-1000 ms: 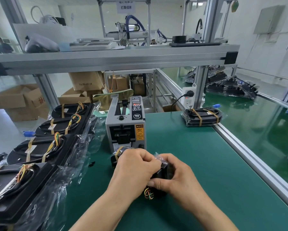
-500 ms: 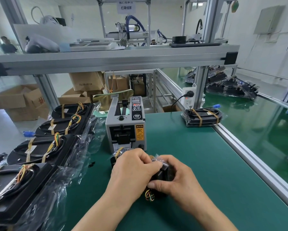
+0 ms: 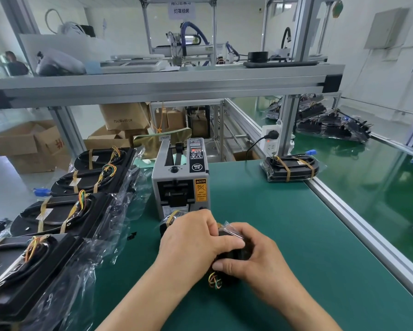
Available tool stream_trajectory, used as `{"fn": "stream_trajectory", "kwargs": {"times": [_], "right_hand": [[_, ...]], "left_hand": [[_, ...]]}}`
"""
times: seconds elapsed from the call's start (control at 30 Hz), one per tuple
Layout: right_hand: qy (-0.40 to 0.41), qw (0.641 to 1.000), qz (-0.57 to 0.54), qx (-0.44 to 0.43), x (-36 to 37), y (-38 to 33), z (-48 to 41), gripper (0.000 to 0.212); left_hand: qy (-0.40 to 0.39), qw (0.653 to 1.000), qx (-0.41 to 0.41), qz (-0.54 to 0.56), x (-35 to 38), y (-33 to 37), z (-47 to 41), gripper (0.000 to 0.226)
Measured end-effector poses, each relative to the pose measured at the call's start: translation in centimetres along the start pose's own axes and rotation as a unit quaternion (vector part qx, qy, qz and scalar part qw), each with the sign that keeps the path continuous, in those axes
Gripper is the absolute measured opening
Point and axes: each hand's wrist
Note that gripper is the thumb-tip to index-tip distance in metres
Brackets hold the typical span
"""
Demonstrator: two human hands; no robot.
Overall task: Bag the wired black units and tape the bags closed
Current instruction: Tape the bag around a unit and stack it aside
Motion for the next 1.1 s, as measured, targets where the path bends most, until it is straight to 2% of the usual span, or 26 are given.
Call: {"fn": "stream_trajectory", "kwargs": {"times": [0.1, 0.33, 0.57, 0.63, 0.7, 0.8, 0.87, 0.97, 1.1], "right_hand": [[0.005, 1.0, 0.003, 0.0, -0.1, 0.0, -0.1, 0.049], [-0.005, 1.0, -0.009, 0.003, -0.3, -0.1, -0.1, 0.05], [-0.005, 1.0, -0.003, 0.007, -0.4, -0.1, -0.3, 0.05], [-0.007, 1.0, -0.002, 0.01, -0.5, 0.0, -0.3, 0.05], [-0.011, 1.0, -0.002, 0.015, -0.6, 0.1, -0.4, 0.05], [-0.012, 1.0, 0.002, 0.018, -0.7, 0.4, -0.5, 0.049], [-0.012, 1.0, 0.004, 0.02, -0.7, 0.5, -0.5, 0.049], [-0.012, 1.0, 0.01, 0.02, -0.7, 0.5, -0.6, 0.05], [-0.013, 1.0, 0.018, 0.019, -0.7, 0.4, -0.6, 0.05]], "left_hand": [[-0.033, 0.999, 0.022, 0.026, -0.5, -0.7, -0.9, 0.041], [-0.012, 0.998, 0.014, 0.067, -0.4, -1.9, -1.4, 0.03], [-0.043, 0.994, 0.045, 0.086, -0.4, -2.6, -1.5, 0.021], [-0.056, 0.99, 0.047, 0.125, -1.0, -3.0, -1.5, 0.017], [-0.02, 0.984, 0.042, 0.172, -2.1, -3.9, -1.7, 0.014], [0.071, 0.979, 0.022, 0.188, -4.0, -6.1, -2.4, 0.006], [0.079, 0.978, 0.017, 0.192, -4.8, -7.6, -2.7, 0.016], [0.042, 0.985, 0.026, 0.168, -5.0, -8.9, -2.9, 0.033], [-0.003, 0.992, 0.069, 0.104, -4.6, -9.4, -3.2, 0.042]]}}
Point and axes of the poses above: each hand's wrist, its own z-axis away from the middle knuckle, its own x-axis out of the palm, y = z × x, and after that the axes turned 3 degrees about y, right-handed
